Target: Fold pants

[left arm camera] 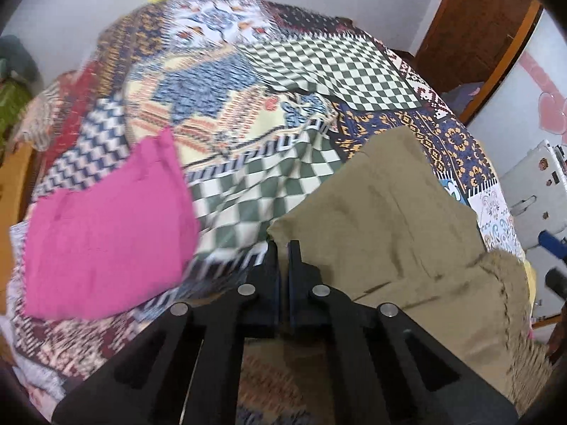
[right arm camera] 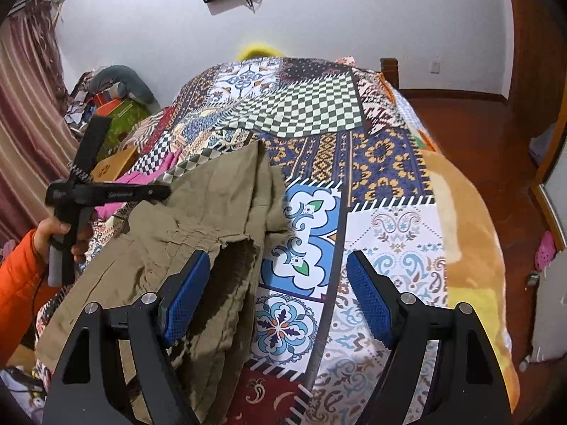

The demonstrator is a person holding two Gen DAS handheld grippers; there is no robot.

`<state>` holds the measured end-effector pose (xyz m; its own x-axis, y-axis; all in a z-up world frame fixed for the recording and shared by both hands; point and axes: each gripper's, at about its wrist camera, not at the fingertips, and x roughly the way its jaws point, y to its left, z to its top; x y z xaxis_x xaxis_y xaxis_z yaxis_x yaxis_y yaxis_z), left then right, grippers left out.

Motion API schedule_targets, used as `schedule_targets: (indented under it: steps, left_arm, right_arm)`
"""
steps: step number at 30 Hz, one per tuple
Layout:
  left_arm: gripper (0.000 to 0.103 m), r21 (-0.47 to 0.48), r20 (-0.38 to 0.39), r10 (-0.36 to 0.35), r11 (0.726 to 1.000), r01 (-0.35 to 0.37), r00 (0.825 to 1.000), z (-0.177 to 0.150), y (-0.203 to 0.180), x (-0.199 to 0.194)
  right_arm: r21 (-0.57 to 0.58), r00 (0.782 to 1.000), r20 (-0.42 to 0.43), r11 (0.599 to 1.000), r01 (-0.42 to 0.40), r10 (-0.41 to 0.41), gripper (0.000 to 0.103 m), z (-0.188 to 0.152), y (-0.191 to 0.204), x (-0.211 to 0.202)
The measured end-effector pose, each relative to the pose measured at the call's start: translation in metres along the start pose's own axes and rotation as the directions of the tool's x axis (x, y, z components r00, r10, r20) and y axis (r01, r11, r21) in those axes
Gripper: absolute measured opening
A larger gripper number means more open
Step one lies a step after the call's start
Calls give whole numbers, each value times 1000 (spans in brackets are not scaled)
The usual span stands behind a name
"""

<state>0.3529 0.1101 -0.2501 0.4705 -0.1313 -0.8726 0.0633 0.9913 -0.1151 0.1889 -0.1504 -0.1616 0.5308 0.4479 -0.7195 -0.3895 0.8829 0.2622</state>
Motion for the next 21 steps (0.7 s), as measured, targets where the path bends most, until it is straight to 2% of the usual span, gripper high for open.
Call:
schedule_targets:
  steps: [4, 11, 17, 21]
  left_arm:
    - [2, -42, 14, 29, 999, -29, 999, -16, 16, -23]
    - [2, -139, 28, 85, 987, -81, 996, -73, 41, -68]
    - [3, -122, 59, 122, 986, -114, 991, -115, 30, -103]
    - [2, -129, 76, 115, 986, -105, 990, -138, 24, -122]
  right_arm:
    - [-15, 1000, 16, 1000, 11, -11, 77, -1, 3, -15]
    - [-45, 1000, 2, 999, 29, -29, 77, -13, 11, -30]
    - [-72, 999, -31, 997, 35, -37, 77, -28, 21, -33]
    - [-93, 995, -86, 995, 39, -47, 77, -41, 28, -24]
